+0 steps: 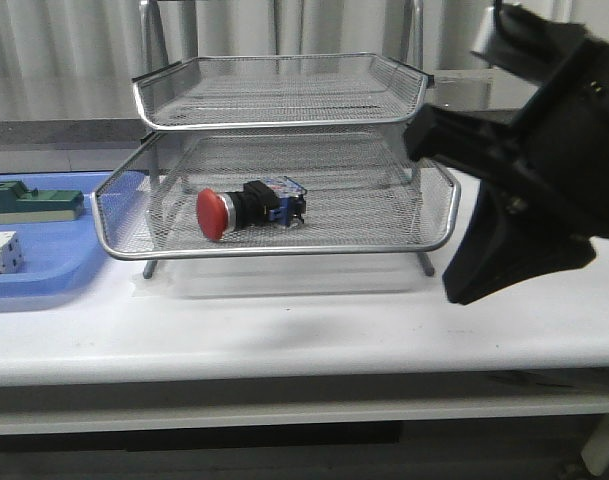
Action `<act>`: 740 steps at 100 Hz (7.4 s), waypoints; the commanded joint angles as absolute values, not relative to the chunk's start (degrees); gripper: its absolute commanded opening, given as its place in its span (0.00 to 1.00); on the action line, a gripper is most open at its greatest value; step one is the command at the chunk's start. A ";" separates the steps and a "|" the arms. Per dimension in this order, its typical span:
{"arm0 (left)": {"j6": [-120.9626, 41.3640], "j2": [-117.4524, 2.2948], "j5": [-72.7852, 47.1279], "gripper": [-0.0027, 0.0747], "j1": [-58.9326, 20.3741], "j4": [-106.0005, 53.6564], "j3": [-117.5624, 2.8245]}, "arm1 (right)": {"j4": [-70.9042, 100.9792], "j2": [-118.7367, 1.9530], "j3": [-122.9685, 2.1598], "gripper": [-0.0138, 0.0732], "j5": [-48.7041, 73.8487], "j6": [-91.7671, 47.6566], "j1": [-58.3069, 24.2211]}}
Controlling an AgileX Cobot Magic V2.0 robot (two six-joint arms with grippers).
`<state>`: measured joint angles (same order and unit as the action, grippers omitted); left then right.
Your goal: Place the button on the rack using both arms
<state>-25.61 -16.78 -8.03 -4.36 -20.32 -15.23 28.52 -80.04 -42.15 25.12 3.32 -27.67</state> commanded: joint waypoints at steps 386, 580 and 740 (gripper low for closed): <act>-25.04 -17.15 -3.40 0.01 -4.21 -21.15 -16.76 | 7.31 -37.81 -37.59 0.09 26.82 -2.51 -9.73; -25.04 -17.15 -3.40 0.01 -4.21 -21.15 -16.76 | 3.52 -1.05 -5.82 0.09 9.60 -1.25 -3.19; -25.04 -17.15 -3.51 0.01 -4.21 -21.15 -16.61 | 3.44 1.74 0.54 0.09 2.30 -0.99 -3.16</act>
<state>-25.61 -16.78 -7.94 -4.36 -20.43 -15.02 3.87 0.58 1.66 7.34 -0.93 -3.66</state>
